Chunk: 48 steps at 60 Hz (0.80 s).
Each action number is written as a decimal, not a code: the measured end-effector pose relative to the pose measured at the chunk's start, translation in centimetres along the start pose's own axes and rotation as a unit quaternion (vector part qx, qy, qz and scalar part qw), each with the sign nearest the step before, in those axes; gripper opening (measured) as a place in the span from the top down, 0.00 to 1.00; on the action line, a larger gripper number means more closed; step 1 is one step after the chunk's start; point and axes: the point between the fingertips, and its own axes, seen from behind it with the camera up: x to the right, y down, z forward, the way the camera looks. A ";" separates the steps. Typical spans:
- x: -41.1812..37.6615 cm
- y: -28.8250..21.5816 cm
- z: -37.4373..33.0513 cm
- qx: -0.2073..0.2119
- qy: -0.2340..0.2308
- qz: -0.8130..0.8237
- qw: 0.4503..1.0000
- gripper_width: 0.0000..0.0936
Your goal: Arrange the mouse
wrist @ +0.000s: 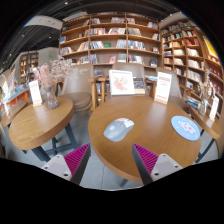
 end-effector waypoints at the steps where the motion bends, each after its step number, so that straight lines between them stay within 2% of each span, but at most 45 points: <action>1: 0.0 -0.1 0.3 0.000 0.001 0.000 1.000 0.09; 12: 0.1 -1.3 4.3 0.001 0.016 0.000 1.000 0.09; 48: 1.2 -2.7 13.6 -0.061 0.029 0.027 0.997 0.09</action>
